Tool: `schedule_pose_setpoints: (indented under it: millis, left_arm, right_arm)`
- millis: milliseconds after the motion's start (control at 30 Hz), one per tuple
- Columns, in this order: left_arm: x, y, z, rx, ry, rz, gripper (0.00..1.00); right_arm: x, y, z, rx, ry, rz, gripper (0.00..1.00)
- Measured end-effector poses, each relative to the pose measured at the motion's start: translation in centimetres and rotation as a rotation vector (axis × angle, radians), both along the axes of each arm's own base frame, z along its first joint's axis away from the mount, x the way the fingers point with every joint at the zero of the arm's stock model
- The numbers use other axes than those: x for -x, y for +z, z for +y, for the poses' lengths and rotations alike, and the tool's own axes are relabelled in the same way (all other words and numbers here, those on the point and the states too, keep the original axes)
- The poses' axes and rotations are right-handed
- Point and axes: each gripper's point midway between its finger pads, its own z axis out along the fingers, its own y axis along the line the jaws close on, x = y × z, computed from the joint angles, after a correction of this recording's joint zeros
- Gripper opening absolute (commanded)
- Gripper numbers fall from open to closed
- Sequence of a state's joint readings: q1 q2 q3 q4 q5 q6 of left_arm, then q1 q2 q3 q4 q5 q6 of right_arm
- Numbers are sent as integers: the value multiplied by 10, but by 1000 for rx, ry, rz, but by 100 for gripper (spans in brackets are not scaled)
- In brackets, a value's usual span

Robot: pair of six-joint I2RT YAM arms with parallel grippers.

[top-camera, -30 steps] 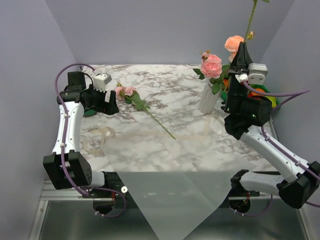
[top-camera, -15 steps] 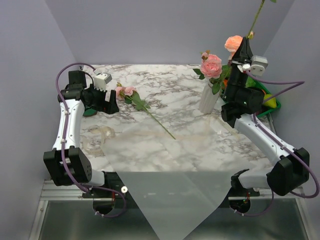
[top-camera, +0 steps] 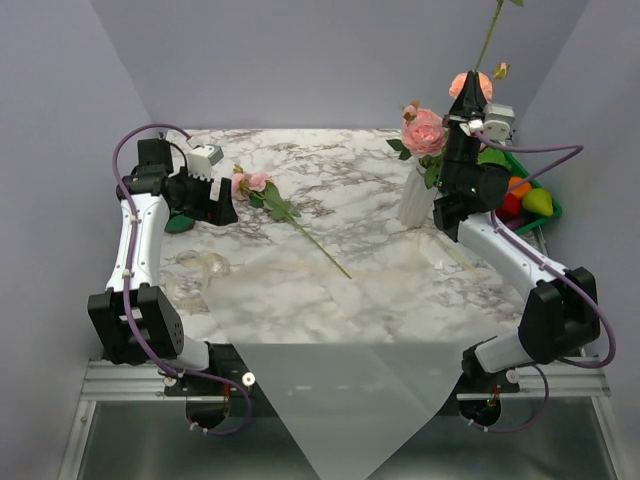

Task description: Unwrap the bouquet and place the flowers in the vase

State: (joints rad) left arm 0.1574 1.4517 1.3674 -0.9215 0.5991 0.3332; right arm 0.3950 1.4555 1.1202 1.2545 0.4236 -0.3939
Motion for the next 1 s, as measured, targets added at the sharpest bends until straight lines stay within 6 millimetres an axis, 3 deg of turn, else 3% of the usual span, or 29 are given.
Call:
schedule_pose_setpoints:
  millis: [333,667,1000]
  left_arm:
    - [-2,-7,2,3,4,20,99]
    - [-3,-7,2,1,3,15,99]
    - [-3,-7,3,-1,1,14,99]
  right_arm:
    - [-10,-16,7,37,4,20,1]
    - [-22,-75,11,82,8,142,1]
    - [-21,-97,11,90,17,185,1]
